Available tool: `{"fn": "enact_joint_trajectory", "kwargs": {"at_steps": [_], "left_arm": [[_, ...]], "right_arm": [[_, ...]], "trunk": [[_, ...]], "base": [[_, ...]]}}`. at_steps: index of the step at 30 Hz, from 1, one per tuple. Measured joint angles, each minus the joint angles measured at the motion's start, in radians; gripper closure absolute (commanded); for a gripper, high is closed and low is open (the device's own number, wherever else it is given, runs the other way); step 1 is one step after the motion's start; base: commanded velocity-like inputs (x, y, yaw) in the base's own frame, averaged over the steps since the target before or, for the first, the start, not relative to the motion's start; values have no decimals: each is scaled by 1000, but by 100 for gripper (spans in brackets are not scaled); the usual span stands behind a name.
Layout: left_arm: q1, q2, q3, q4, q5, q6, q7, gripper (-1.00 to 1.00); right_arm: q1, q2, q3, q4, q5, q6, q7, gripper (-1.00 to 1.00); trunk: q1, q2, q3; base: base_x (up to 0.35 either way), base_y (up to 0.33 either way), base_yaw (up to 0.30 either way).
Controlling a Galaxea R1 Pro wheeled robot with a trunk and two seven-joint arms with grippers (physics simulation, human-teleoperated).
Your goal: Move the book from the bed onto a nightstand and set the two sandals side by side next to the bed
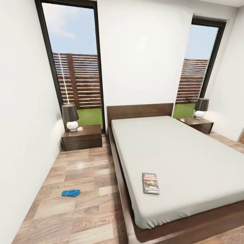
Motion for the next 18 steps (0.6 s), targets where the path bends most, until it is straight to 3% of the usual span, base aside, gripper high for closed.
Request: {"fn": "enact_joint_trajectory", "kwargs": {"at_steps": [3,9,18], "left_arm": [[0,0,0,0,0,0,0,-100],[0,0,-1,0,0,0,0,-100],[0,0,-1,0,0,-1,0,-100]], "right_arm": [[0,0,0,0,0,0,0,-100],[0,0,0,0,0,0,0,-100],[0,0,0,0,0,0,-1,-100]], "trunk": [[0,0,0],[0,0,0],[1,0,3]], "base": [[290,0,0],[72,0,-17],[6,0,-177]]}}
